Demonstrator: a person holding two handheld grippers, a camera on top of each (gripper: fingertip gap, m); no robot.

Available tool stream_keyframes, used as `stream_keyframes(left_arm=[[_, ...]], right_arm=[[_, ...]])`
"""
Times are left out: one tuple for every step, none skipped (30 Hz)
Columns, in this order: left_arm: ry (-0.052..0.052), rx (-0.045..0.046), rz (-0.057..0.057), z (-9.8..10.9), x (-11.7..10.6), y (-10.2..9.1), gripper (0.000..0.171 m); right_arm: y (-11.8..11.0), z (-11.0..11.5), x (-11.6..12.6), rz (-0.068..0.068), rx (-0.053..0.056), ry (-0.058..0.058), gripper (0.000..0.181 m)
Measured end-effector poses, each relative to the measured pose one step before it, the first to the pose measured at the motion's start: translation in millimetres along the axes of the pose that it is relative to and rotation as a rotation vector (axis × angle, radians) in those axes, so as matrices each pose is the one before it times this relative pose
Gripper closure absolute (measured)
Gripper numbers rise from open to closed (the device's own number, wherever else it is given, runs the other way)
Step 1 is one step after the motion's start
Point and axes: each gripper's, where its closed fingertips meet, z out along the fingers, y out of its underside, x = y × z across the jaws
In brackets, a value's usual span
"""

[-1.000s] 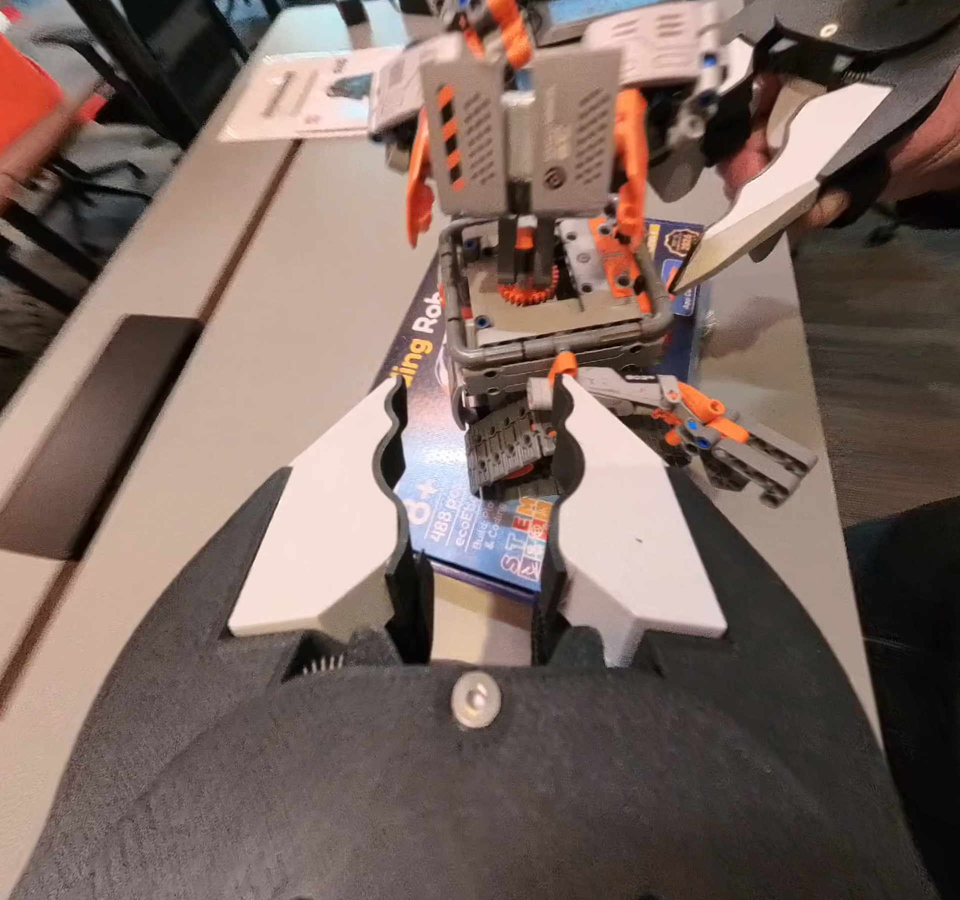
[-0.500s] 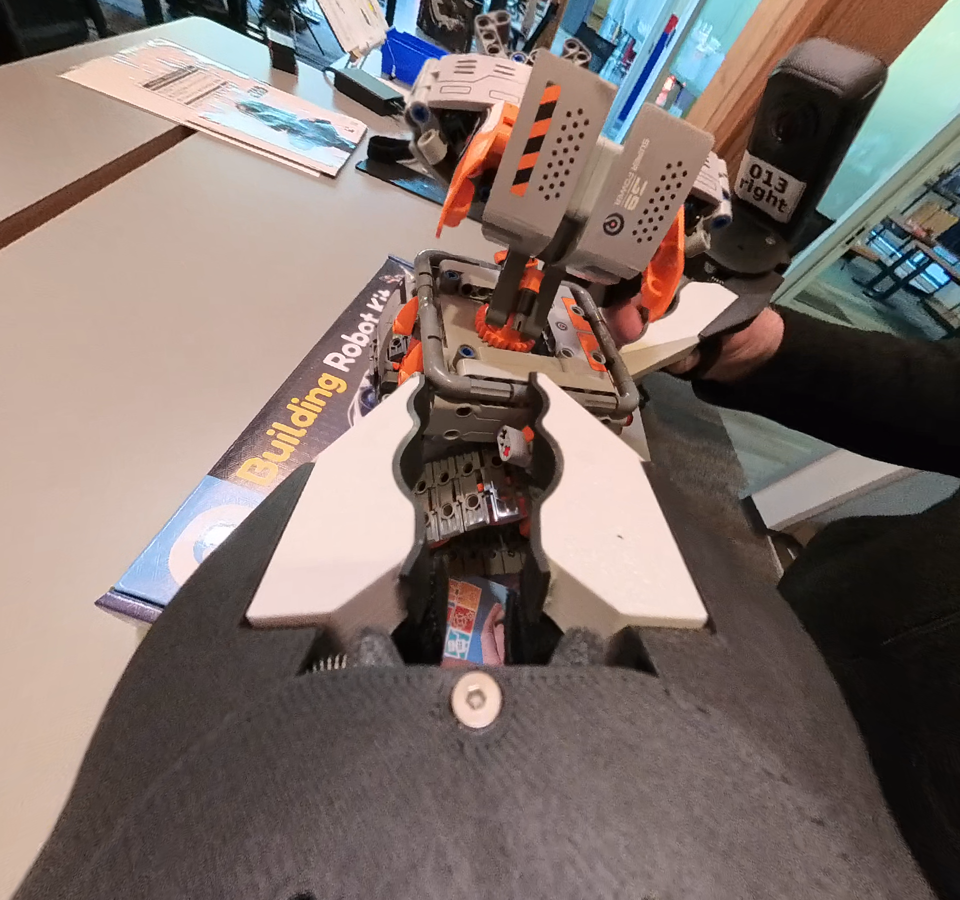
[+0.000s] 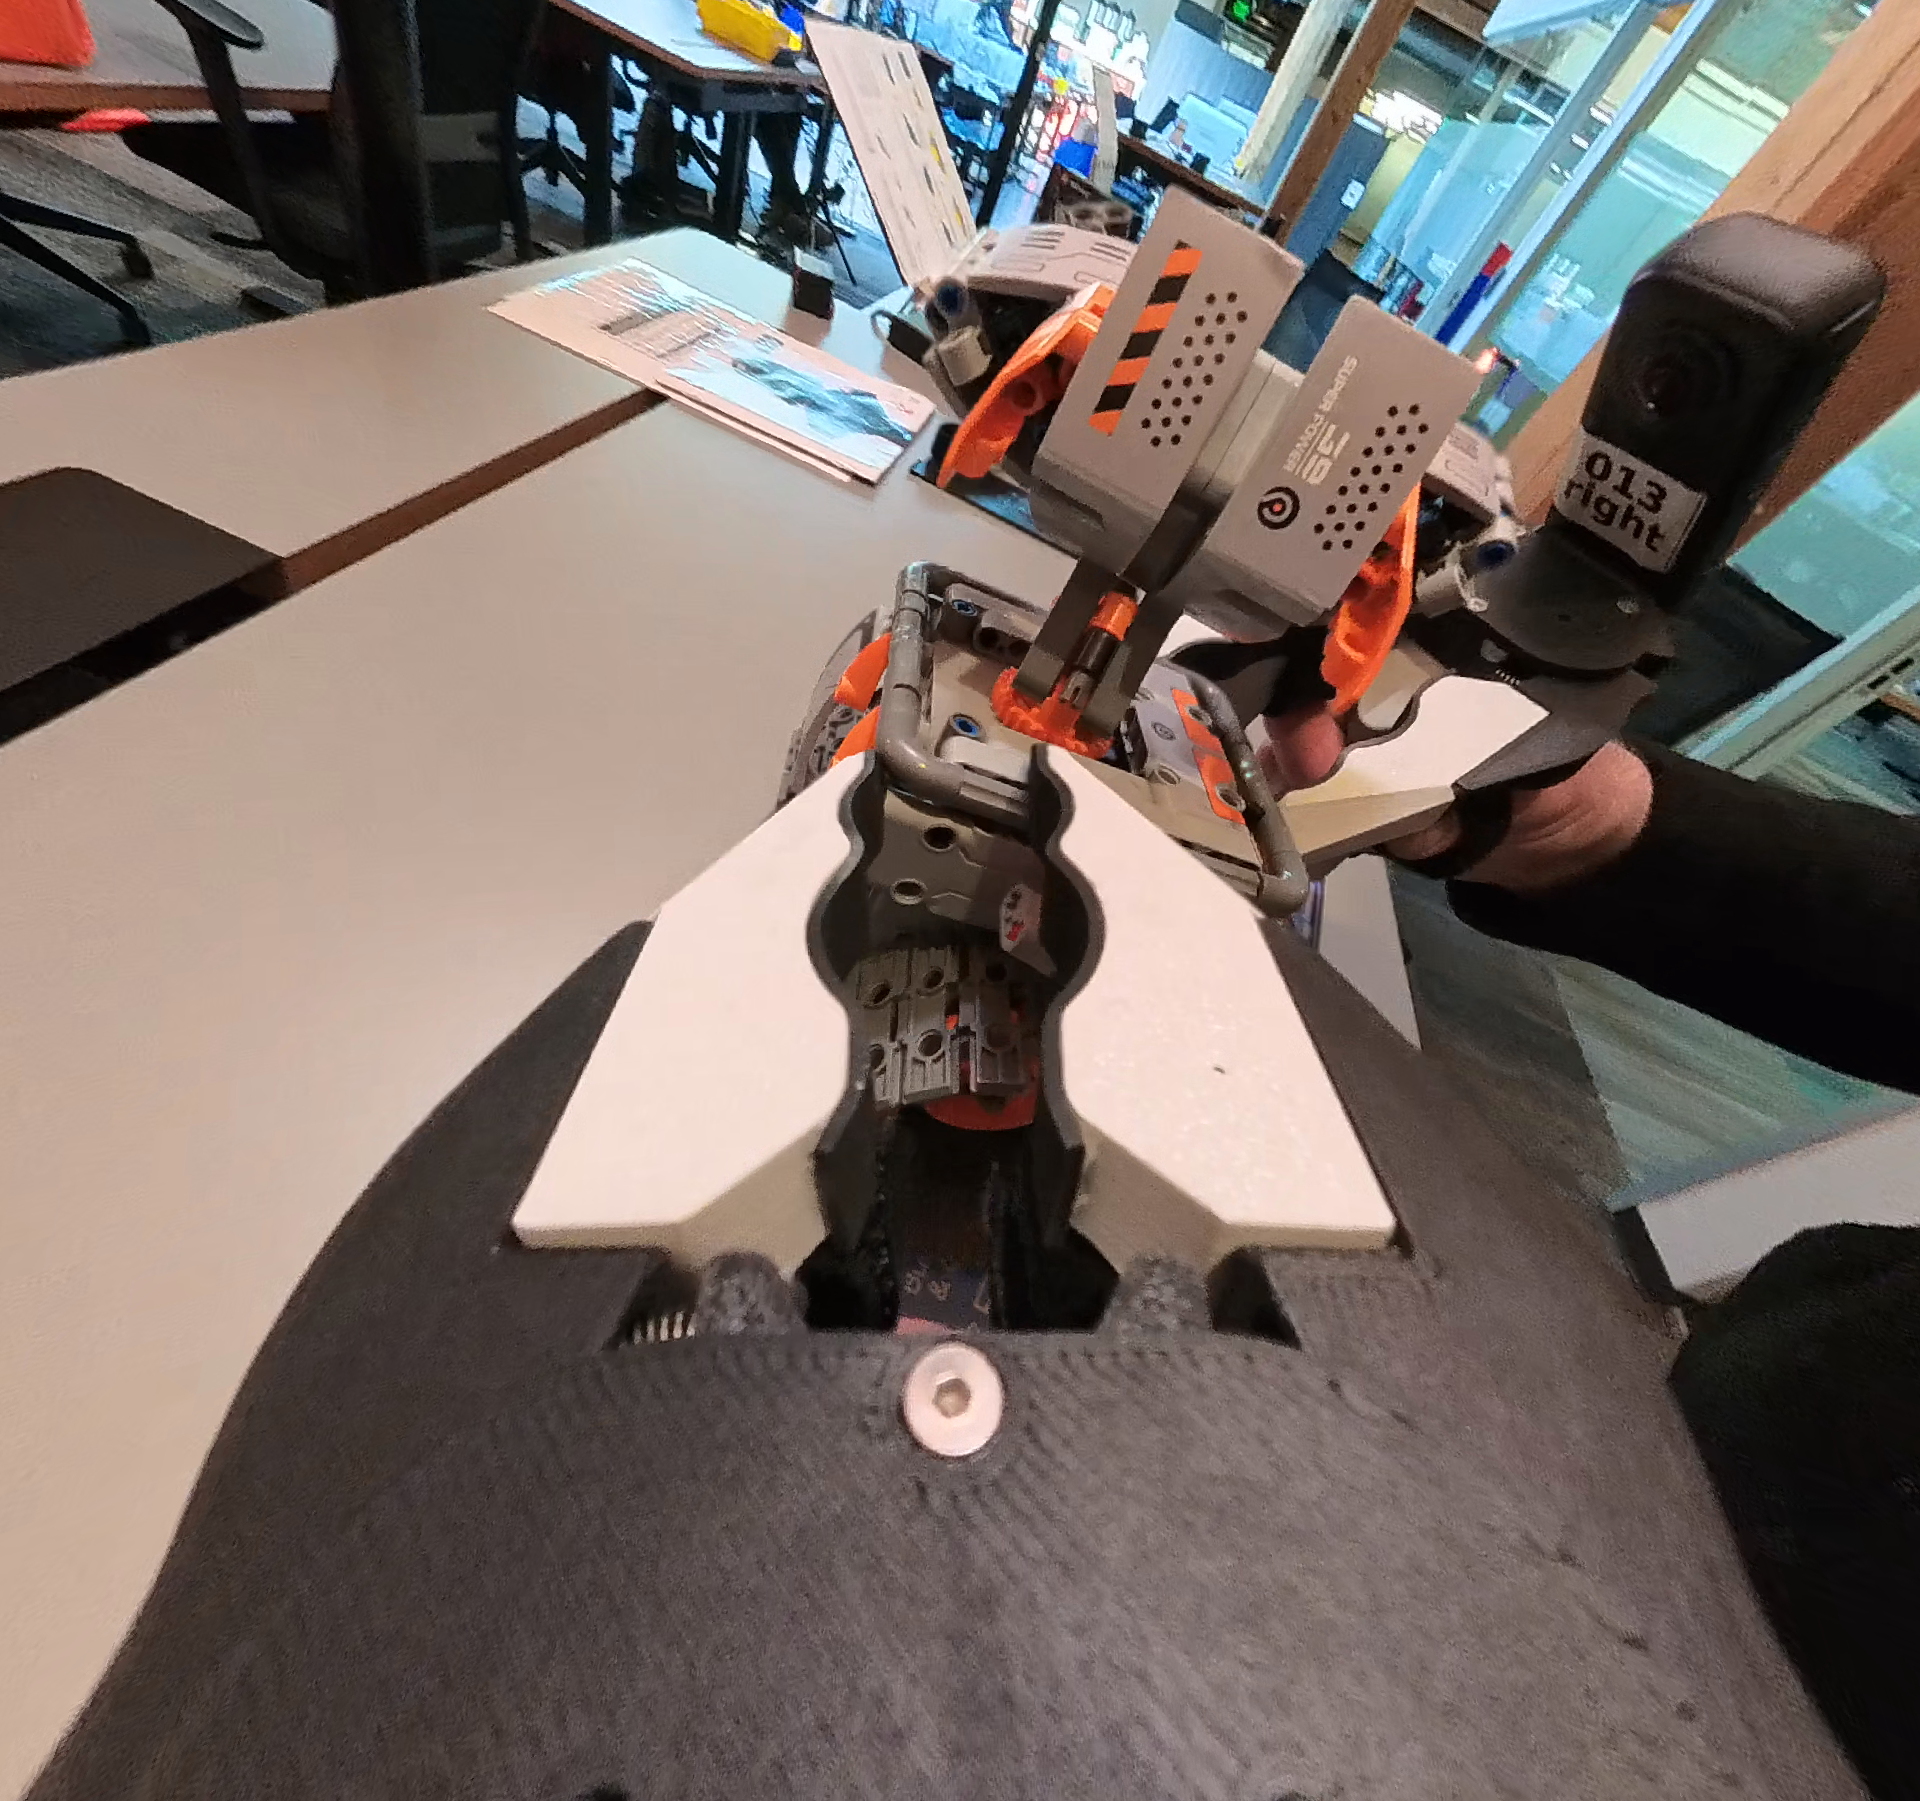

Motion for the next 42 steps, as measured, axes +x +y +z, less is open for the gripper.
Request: stream_keyframes(left_arm=[[-0.008, 0.01122, -0.0033, -2.9, -2.85, -3.16, 0.147], [-0.0079, 0.01074, -0.0015, -3.1, -3.24, -3.08, 0.148], [-0.0122, 0.00792, -0.0006, -3.35, -4.19, -2.81, 0.149], [-0.018, 0.00253, 0.0025, -3.21, -5.3, -1.99, 0.148], [-0.0177, 0.00405, 0.0053, -3.63, -5.54, -2.09, 0.148], [-0.018, 0.00961, -0.0003, -4.09, -6.45, -2.64, 0.148], [-0.0154, 0.01072, -0.0051, -4.28, -6.21, -2.56, 0.149], [-0.0148, 0.01284, -0.0029, -4.44, -5.96, -2.93, 0.149], [-0.0179, 0.01317, -0.0045, -4.6, -6.35, -2.89, 0.149], [-0.0175, 0.00874, -0.0057, -4.64, -6.52, -2.47, 0.149], [-0.0175, 0.00763, -0.0012, -4.78, -6.59, -1.92, 0.149], [-0.0172, 0.00902, -0.0004, -4.86, -6.55, -2.05, 0.149], [-0.0143, 0.00927, -0.0052, -4.99, -6.44, -1.74, 0.15], [-0.0128, 0.00987, -0.0063, -4.93, -6.5, -1.77, 0.15], [-0.0159, 0.00872, -0.0043, -4.88, -6.77, -1.46, 0.15], [-0.0187, 0.00833, -0.0016, -4.66, -7.19, -1.32, 0.149], [-0.0183, 0.00916, -0.0015, -4.89, -7.41, -1.59, 0.149], [-0.0158, 0.01059, -0.0062, -4.67, -7.43, -1.84, 0.15], [-0.0125, 0.01186, -0.0098, -4.55, -7.57, -2.27, 0.15], [-0.013, 0.01058, -0.0063, -4.27, -7.67, -2.16, 0.15], [-0.0171, 0.00734, -0.0044, -3.73, -7.87, -1.7, 0.15], [-0.0208, 0.00232, -0.0039, -3.13, -8.65, -0.72, 0.149], [-0.0105, 0.00781, -0.004, -2.95, -7.58, -1.14, 0.149], [-0.0084, 0.00995, -0.0128, -2.68, -8.16, -1.29, 0.15], [-0.0076, 0.01224, -0.0146, -2.18, -8.57, -1.27, 0.15], [-0.0153, 0.00646, -0.0025, -1.68, -9.17, -0.32, 0.15], [-0.0111, 0.00519, 0.0051, -1.74, -7.84, -0.4, 0.15], [-0.0074, 0.008, 0.0026, -2.24, -7.62, -0.62, 0.15], [-0.0136, 0.00774, -0.0034, -2.11, -9.39, -0.03, 0.152], [-0.0123, 0.0, -0.0116, -1.57, -10.22, 1.57, 0.152], [-0.013, -0.00346, -0.0208, -0.88, -10.96, 2.84, 0.152], [-0.0175, -0.00267, -0.0104, -0.37, -10.57, 3.35, 0.15], [-0.015, -0.00811, -0.0021, -0.07, -9.3, 4.03, 0.149], [-0.01, -0.00763, -0.0149, 0.12, -8.94, 3.85, 0.149], [-0.0072, -0.00182, -0.0204, -0.21, -8.48, 3.27, 0.149], [-0.0108, 0.0005, -0.0091, -0.24, -7.47, 2.94, 0.149], [-0.012, 0.0011, -0.0096, -0.55, -6.8, 2.27, 0.148], [-0.008, 0.00027, -0.0158, -1.21, -6.53, 1.33, 0.147], [-0.0097, -0.00205, -0.0074, -1.46, -6.56, 1.2, 0.148], [-0.021, -0.01113, 0.0062, -1.03, -6.98, 2.59, 0.147], [-0.0233, -0.01484, 0.0044, -0.43, -6.72, 3.62, 0.146], [-0.0073, 0.00283, -0.0044, -1.14, -4.36, 0.93, 0.146]], right_arm=[[-2.33, 4.0, -0.12, -0.0004, 0.001, -0.0061, 0.125], [-2.91, 4.34, -0.01, 0.0004, 0.0018, -0.0073, 0.125], [-3.09, 5.04, 0.19, -0.0026, 0.0, -0.0076, 0.125], [-2.85, 6.1, 0.38, -0.0027, -0.0042, -0.0066, 0.125], [-3.29, 6.72, 0.61, -0.0047, -0.0027, -0.0047, 0.125], [-3.35, 7.29, 0.37, -0.0069, -0.0004, -0.006, 0.125], [-2.96, 7.61, 0.19, -0.0044, -0.0052, -0.0085, 0.125], [-2.96, 7.94, 0.01, -0.0005, -0.0061, -0.0108, 0.125], [-3.53, 7.85, -0.28, -0.0025, -0.0009, -0.0115, 0.125], [-3.42, 7.82, -0.31, -0.003, 0.0001, -0.0118, 0.125], [-3.39, 7.71, -0.25, -0.0006, 0.0, -0.0128, 0.125], [-3.34, 7.74, -0.4, -0.0079, -0.0001, -0.0126, 0.125], [-3.23, 7.73, -0.41, -0.0092, 0.0002, -0.0113, 0.125], [-2.94, 7.95, -0.25, -0.0076, -0.0004, -0.0113, 0.125], [-2.81, 8.28, -0.25, -0.0091, -0.0017, -0.0108, 0.125], [-3.3, 8.18, -0.29, -0.006, 0.0, -0.0105, 0.125], [-3.18, 8.33, -0.43, -0.0093, -0.0024, -0.0113, 0.125], [-3.08, 8.37, -0.29, -0.0097, -0.0037, -0.0125, 0.125], [-3.61, 8.36, 0.22, -0.0044, 0.0014, -0.0136, 0.125], [-3.0, 8.7, 0.14, -0.0056, 0.0008, -0.0131, 0.125], [-2.33, 9.1, 0.46, -0.003, -0.0029, -0.0114, 0.125], [-2.89, 8.41, 0.86, -0.0028, 0.0006, -0.0096, 0.125], [-1.58, 8.71, 1.19, -0.0053, -0.0096, -0.0106, 0.125], [-1.29, 8.87, 1.23, -0.0097, -0.0065, -0.0084, 0.125], [-0.6, 9.53, 1.26, -0.0014, -0.0042, -0.0086, 0.125], [-0.39, 9.6, 1.27, 0.0051, -0.005, -0.008, 0.125], [1.15, 9.59, 1.02, -0.0097, -0.0183, -0.0062, 0.126], [0.61, 9.37, 1.3, -0.0116, -0.0194, -0.0061, 0.126], [-1.77, 8.45, 1.98, -0.0048, -0.0041, -0.0073, 0.126], [-1.97, 8.14, 2.45, -0.0032, -0.0034, -0.0078, 0.126], [-0.79, 8.25, 2.44, -0.0021, -0.0138, -0.0101, 0.126], [0.3, 8.79, 2.26, 0.0002, -0.0178, -0.011, 0.126], [1.9, 8.6, 2.18, -0.0072, -0.0253, -0.0076, 0.126], [2.0, 8.21, 2.31, -0.0119, -0.0206, -0.0042, 0.126], [1.57, 7.8, 2.32, -0.0079, -0.0144, -0.0061, 0.126], [0.68, 6.88, 2.03, -0.0054, -0.0114, -0.0096, 0.126], [-1.55, 5.43, 1.55, -0.0037, -0.0003, -0.013, 0.125], [-2.2, 4.89, 1.48, -0.0065, 0.0027, -0.0129, 0.125], [-1.16, 5.23, 1.81, -0.0147, -0.0014, -0.0114, 0.125], [-1.31, 5.13, 2.11, -0.0139, 0.0008, -0.0118, 0.125], [-1.47, 4.66, 1.8, 0.0009, -0.0009, -0.0179, 0.125], [-1.92, 3.79, 0.94, -0.0011, -0.0018, -0.0185, 0.124]])
